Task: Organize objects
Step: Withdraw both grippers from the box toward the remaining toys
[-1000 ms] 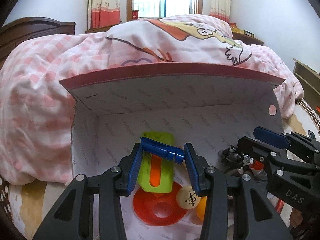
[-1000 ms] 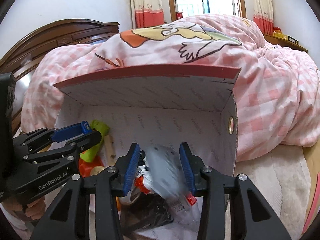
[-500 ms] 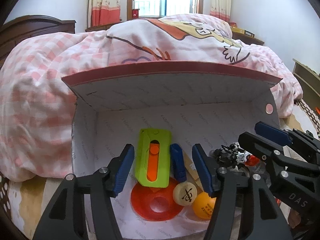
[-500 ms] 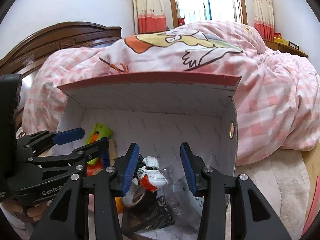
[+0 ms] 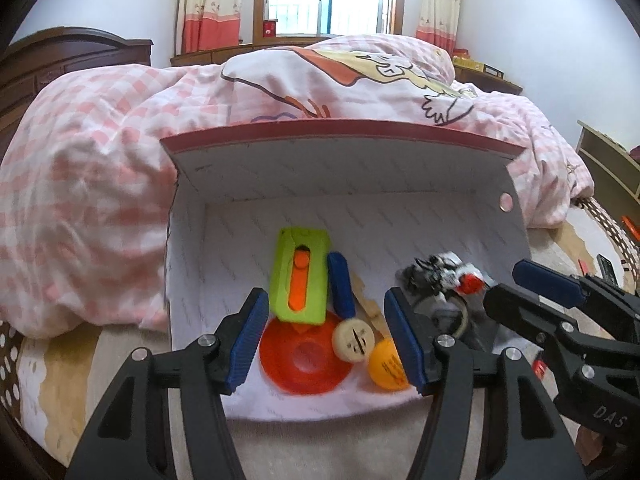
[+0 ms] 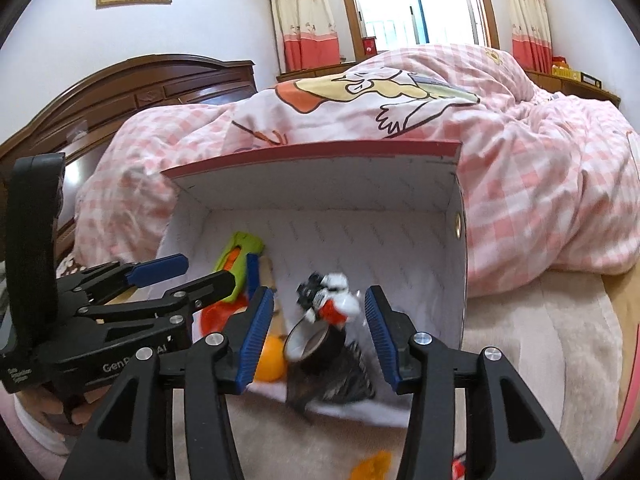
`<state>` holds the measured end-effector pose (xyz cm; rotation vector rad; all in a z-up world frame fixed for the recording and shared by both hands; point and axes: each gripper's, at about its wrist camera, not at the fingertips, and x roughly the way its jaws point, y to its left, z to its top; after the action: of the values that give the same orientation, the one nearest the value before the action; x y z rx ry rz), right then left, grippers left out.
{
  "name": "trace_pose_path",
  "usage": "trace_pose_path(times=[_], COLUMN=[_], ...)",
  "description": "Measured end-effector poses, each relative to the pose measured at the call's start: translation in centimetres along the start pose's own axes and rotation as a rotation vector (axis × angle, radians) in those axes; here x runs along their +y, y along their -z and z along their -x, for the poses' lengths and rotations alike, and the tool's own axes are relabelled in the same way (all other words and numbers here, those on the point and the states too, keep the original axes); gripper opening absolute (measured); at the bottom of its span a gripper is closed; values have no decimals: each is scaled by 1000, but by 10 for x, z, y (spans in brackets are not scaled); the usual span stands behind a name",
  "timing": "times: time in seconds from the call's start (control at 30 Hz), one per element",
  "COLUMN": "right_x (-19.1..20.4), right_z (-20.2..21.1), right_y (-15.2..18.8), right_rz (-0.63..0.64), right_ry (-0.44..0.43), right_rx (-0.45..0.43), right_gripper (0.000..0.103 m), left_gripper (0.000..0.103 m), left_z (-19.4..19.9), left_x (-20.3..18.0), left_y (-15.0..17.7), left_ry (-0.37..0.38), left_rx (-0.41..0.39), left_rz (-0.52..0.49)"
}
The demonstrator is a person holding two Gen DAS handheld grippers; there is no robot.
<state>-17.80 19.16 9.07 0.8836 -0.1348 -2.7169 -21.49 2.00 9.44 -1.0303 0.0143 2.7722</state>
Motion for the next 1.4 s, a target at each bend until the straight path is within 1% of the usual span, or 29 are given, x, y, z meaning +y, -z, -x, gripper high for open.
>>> trace_pose_path(times=[0.17, 0.27, 0.43, 0.77, 0.9, 1.13, 1.27, 1.3, 1.33, 1.37, 1.4], right_x=[4, 5, 1, -18, -24, -36, -45, -46, -47, -47, -48], right_z=[15, 22, 32, 54, 64, 75, 70, 67, 63, 57, 53], right_y=[19, 33, 55, 93, 105, 118, 118, 118, 117, 117, 117], right_rz=[-11, -17, -31, -66, -57, -38, -46, -35, -18, 11, 33], right_ry=[-9, -10, -1, 53, 92, 158, 154, 147, 142, 139, 130], right_rx=[18, 39, 71, 116, 121, 132, 146, 154, 164, 176, 182], right_gripper=[49, 49, 49, 49, 49, 49, 49, 50, 56, 67, 71], left_gripper=[61, 61, 61, 61, 61, 61, 61, 61, 61, 61, 61], left_z=[15, 23, 37, 54, 56, 49, 44, 43, 42, 42, 41], left_x=[-5, -10, -20, -39, -48, -71, -80, -81, -82, -83, -83], left_y=[14, 17, 29, 51, 59, 76, 81, 82, 83, 84, 84], left_ry=[18, 27, 52, 94, 117, 158, 171, 172, 172, 172, 170], left_rx=[5, 3, 5, 24, 37, 93, 112, 117, 123, 127, 130], left_rz=[1, -2, -1, -14, -17, -51, -63, -64, -65, -65, -64])
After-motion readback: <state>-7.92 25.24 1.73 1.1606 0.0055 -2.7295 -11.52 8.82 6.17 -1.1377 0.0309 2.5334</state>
